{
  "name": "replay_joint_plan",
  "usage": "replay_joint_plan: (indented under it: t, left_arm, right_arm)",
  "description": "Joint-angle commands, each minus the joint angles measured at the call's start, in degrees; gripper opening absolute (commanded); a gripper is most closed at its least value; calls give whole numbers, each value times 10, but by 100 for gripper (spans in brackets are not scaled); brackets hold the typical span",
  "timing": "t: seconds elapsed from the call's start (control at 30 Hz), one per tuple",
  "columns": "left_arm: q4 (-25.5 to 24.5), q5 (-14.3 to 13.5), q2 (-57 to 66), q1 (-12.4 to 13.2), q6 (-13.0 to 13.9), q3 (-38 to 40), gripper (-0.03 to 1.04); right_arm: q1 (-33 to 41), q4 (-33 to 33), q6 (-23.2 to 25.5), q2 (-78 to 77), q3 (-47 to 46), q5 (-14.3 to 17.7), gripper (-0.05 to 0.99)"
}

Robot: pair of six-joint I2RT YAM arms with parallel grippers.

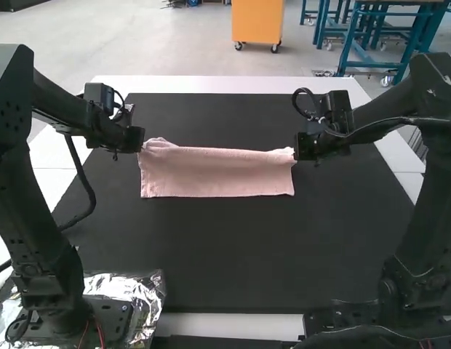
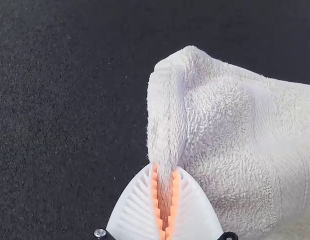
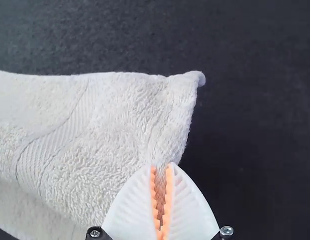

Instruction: Fold the towel.

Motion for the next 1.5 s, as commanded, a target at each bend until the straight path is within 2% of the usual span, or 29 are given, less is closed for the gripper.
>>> replay_joint_plan:
  t: [0.0, 0.3, 0.43, 0.47, 0.5, 0.53, 0.57, 0.6, 0.63, 0.67, 0.7, 0.87, 1.0, 1.13, 1.47]
  left_arm:
    - [4, -9, -31, 11, 8, -29, 2]
    - [47, -17, -52, 11, 7, -121, 2]
    - [90, -37, -52, 9, 6, -166, 2]
    - [106, -37, -53, 8, 5, -177, 2]
    - [112, -37, -52, 8, 4, -183, 8]
    - [114, -38, -52, 8, 4, -185, 24]
    - [110, -38, -52, 8, 4, -185, 50]
    - [105, -38, -53, 9, 5, -183, 67]
    - [101, -38, -52, 8, 5, -181, 81]
    - [98, -38, -53, 8, 5, -178, 94]
    - [96, -38, -53, 8, 4, -175, 98]
    - [93, -37, -63, 17, -5, -153, 98]
    - [100, -36, -77, 27, -28, -142, 97]
    - [110, -36, -84, 27, -45, -136, 97]
    - [110, -34, -84, 27, -58, -134, 97]
  right_arm:
    - [-15, -1, 1, -18, -23, 3, -3]
    - [-10, 33, 4, -6, -90, -2, -3]
    - [-11, 33, 4, 6, -99, -3, -2]
    - [-13, 33, 4, 6, -99, -3, 2]
    - [-13, 32, 4, 6, -98, -3, 16]
    - [-15, 32, 4, 6, -96, -3, 33]
    - [-15, 29, 4, 4, -91, -3, 50]
    - [-15, 19, 2, 3, -85, -3, 65]
    - [-15, 8, -1, 2, -77, -3, 76]
    - [-15, -3, -6, -1, -70, -3, 82]
    - [-13, -9, -9, -3, -65, -3, 83]
    - [-5, -10, -4, -4, -54, -2, 88]
    - [7, -7, -3, 5, -54, -1, 88]
    - [14, 0, -3, 19, -55, -1, 88]
    - [25, 21, -6, 61, -54, 0, 87]
